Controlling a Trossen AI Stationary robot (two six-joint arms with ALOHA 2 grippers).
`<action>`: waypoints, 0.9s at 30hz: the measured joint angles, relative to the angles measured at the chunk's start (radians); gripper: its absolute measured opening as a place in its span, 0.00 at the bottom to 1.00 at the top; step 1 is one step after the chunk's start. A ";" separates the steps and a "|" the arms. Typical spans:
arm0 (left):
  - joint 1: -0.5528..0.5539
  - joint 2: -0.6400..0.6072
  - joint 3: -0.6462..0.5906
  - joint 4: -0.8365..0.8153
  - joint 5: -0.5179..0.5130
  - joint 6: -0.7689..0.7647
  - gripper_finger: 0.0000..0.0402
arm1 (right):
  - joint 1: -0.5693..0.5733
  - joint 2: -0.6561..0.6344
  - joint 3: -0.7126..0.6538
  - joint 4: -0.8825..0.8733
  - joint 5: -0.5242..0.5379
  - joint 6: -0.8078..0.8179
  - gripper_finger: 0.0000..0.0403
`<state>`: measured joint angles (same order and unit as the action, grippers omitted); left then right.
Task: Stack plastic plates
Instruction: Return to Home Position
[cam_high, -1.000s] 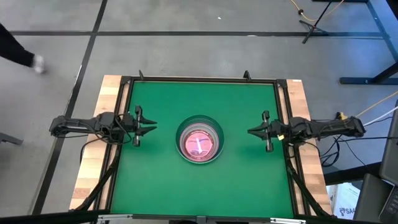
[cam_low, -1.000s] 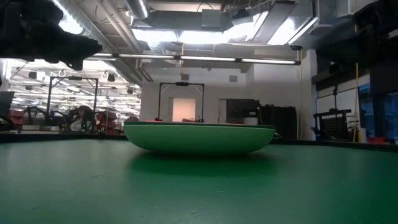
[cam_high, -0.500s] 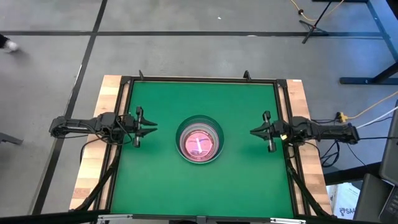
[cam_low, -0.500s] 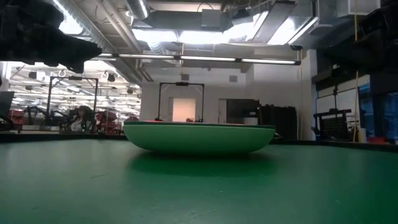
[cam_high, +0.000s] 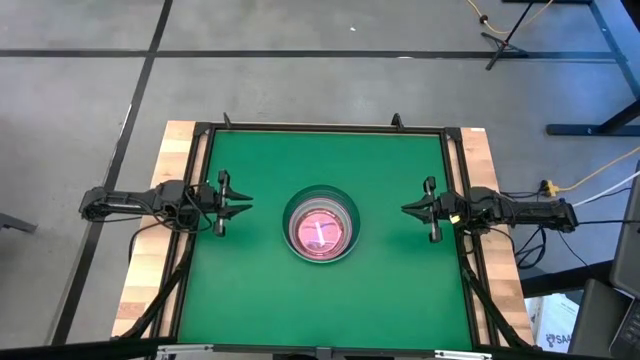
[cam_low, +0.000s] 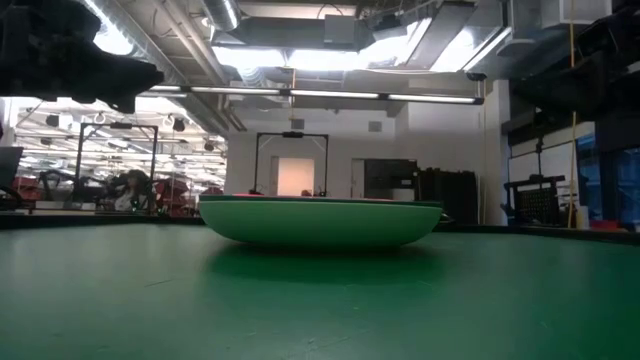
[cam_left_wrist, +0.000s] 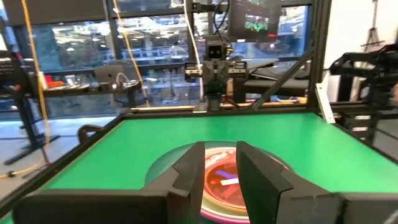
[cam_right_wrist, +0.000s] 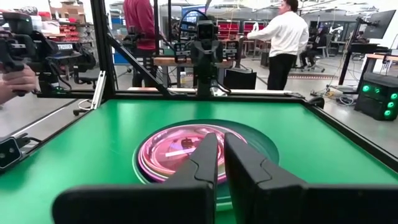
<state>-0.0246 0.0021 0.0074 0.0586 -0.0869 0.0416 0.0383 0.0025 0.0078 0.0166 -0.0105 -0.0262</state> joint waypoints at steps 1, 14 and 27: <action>0.000 0.000 0.000 0.000 -0.008 0.010 0.21 | 0.000 0.000 0.000 0.000 0.000 -0.002 0.06; 0.000 0.000 0.000 -0.021 -0.079 0.020 0.21 | 0.000 0.002 0.000 -0.002 0.010 -0.005 0.06; 0.000 0.000 0.000 -0.021 -0.079 0.020 0.21 | 0.000 0.002 0.000 -0.003 0.008 -0.005 0.06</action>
<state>-0.0246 0.0025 0.0074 0.0380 -0.1661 0.0616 0.0387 0.0040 0.0082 0.0135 -0.0025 -0.0315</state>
